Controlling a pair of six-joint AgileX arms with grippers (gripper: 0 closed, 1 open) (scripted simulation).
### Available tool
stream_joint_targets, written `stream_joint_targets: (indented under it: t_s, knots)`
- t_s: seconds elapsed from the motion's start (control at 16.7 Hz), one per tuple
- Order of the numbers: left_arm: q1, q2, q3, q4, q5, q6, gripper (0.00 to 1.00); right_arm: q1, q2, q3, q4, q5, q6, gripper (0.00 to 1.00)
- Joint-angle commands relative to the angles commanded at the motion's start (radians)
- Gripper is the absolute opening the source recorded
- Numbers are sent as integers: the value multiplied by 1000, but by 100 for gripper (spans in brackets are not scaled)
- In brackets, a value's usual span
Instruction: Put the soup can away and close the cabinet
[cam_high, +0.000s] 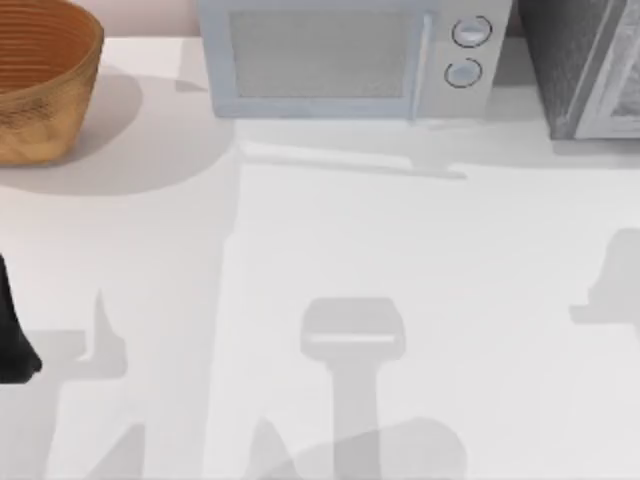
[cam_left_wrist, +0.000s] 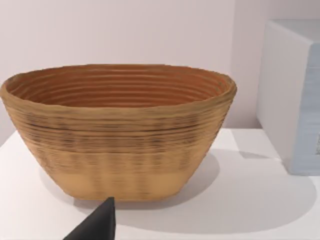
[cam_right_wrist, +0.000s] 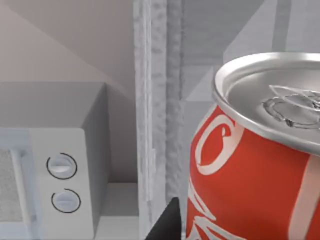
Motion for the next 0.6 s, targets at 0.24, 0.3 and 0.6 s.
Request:
stream_joint_targets:
  t_s: [0.24, 0.3, 0.6]
  knots:
    - [0, 0, 0, 0, 0, 0, 100, 20, 153, 186, -53, 22, 5, 0]
    - [0, 0, 0, 0, 0, 0, 100, 25, 188, 234, -63, 27, 6, 0]
    - [0, 0, 0, 0, 0, 0, 100, 50, 359, 475, -113, 52, 10, 0]
